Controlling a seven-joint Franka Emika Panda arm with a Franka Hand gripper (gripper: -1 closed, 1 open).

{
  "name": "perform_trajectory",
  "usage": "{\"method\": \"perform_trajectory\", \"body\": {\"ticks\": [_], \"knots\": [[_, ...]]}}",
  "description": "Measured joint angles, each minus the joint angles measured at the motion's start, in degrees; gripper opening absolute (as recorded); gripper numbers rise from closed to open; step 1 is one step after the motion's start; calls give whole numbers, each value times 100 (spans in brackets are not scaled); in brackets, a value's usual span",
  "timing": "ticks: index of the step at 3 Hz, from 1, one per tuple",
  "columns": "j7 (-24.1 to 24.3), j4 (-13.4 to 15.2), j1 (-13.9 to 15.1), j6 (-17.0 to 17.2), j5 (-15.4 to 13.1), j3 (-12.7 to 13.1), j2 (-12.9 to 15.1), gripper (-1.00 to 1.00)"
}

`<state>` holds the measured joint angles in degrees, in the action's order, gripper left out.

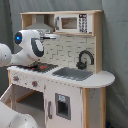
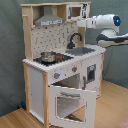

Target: Play with the kitchen

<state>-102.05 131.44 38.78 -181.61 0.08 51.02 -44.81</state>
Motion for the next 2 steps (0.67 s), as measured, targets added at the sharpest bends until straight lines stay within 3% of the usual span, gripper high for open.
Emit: {"method": "perform_trajectory", "body": {"ticks": [2], "knots": [[-279,-731,381,2,-4,161,850,100]]}}
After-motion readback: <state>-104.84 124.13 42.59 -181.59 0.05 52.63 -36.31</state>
